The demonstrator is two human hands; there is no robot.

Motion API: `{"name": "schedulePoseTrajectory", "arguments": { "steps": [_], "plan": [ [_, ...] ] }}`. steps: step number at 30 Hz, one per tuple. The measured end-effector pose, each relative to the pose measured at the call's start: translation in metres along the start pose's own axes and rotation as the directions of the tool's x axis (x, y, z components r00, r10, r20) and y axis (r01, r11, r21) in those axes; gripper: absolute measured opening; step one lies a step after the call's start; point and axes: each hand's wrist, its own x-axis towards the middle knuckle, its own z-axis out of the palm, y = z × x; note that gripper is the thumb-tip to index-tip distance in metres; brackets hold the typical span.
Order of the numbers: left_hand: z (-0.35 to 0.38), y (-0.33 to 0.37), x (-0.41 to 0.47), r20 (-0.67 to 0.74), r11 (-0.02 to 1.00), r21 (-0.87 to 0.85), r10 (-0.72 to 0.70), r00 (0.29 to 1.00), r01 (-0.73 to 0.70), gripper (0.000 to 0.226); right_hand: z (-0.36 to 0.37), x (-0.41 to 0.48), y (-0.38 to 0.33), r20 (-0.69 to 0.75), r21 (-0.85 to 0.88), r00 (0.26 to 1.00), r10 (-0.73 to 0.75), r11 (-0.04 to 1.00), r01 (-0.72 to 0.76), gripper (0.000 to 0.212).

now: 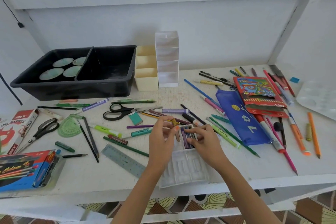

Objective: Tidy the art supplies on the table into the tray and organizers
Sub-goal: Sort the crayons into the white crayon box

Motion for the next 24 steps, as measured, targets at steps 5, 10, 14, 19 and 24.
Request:
{"name": "schedulePoseTrajectory", "arguments": {
  "steps": [5,10,14,19,24],
  "plan": [
    [0.007,-0.015,-0.002,0.011,0.976,0.217,-0.023,1.0,0.02,0.023,0.001,-0.001,0.001,-0.006,0.023,1.0,-0.012,1.0,0.012,0.029],
    [0.008,-0.023,-0.002,0.041,0.856,0.513,0.05,0.998,-0.064,0.034,0.002,-0.002,0.003,-0.006,0.025,1.0,-0.023,0.999,0.023,0.029],
    [-0.003,-0.029,-0.005,0.256,0.724,0.647,0.086,0.963,-0.237,0.045,0.005,-0.004,0.008,-0.022,0.005,0.998,-0.066,0.998,0.066,0.03],
    [-0.005,-0.04,-0.008,0.315,0.715,0.658,0.021,0.949,-0.235,0.051,0.012,-0.011,0.015,-0.057,-0.024,0.991,-0.118,0.993,0.117,0.031],
    [-0.004,-0.044,-0.008,0.359,0.583,0.736,0.097,0.928,-0.345,0.063,0.021,-0.015,0.018,-0.082,-0.218,0.961,-0.264,0.946,0.241,0.031]
  ]
}}
